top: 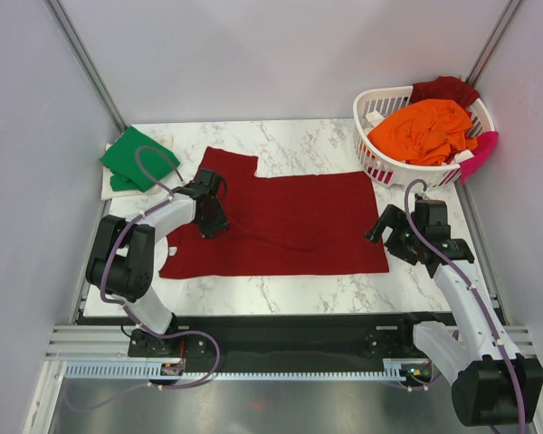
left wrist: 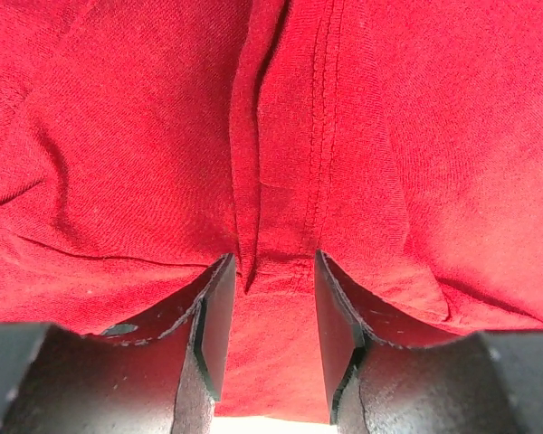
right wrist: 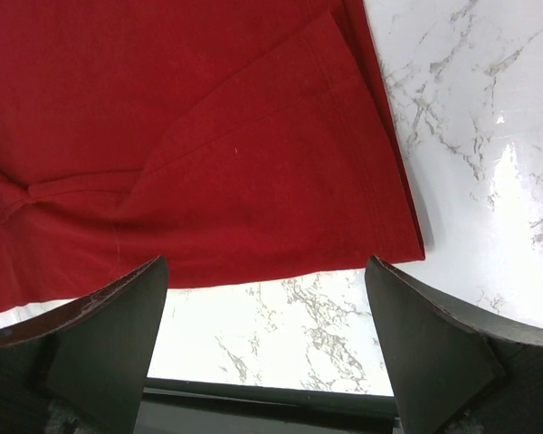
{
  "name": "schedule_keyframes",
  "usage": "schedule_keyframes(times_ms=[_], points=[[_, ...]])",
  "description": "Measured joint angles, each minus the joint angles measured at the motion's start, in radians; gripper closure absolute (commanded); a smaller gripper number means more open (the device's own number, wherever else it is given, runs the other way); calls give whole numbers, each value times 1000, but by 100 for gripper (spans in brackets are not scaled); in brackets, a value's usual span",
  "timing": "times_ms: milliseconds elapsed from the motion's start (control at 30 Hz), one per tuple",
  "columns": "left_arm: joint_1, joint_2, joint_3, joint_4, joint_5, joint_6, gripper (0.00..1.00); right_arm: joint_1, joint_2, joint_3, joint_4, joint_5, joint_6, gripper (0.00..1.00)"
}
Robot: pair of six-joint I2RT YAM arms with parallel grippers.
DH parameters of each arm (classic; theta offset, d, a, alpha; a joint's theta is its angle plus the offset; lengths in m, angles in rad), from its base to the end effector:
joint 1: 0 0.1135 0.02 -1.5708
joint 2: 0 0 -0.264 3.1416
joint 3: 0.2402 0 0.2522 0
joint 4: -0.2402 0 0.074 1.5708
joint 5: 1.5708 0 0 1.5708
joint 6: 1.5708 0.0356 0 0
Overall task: Fold and stack the t-shirts
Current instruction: Fold the tshirt
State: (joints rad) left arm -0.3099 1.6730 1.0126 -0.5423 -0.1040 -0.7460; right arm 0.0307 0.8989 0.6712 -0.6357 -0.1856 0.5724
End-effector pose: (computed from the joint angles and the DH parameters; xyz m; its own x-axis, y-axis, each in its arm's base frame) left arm 0.3026 -0.0930 0.1712 -0.8343 -0.4416 -0.3300 -0.4064 0.8971 -0.1731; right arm 0.1784 0.0120 0.2404 -0.7199 0.5105 -0.4703 0.2854 0.8353 0.4699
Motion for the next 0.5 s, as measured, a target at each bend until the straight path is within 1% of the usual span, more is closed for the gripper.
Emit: schedule_keyframes(times_ms=[367,467,500], points=[[-6,25,21,3,0,0,56,0,4,-14,0,2,-2,2],[-13,35,25,3,0,0,62,0,4,-16,0,3,-2,2],[-16,37,26,3,0,1,67,0,4,-17,0,3,-2,2]])
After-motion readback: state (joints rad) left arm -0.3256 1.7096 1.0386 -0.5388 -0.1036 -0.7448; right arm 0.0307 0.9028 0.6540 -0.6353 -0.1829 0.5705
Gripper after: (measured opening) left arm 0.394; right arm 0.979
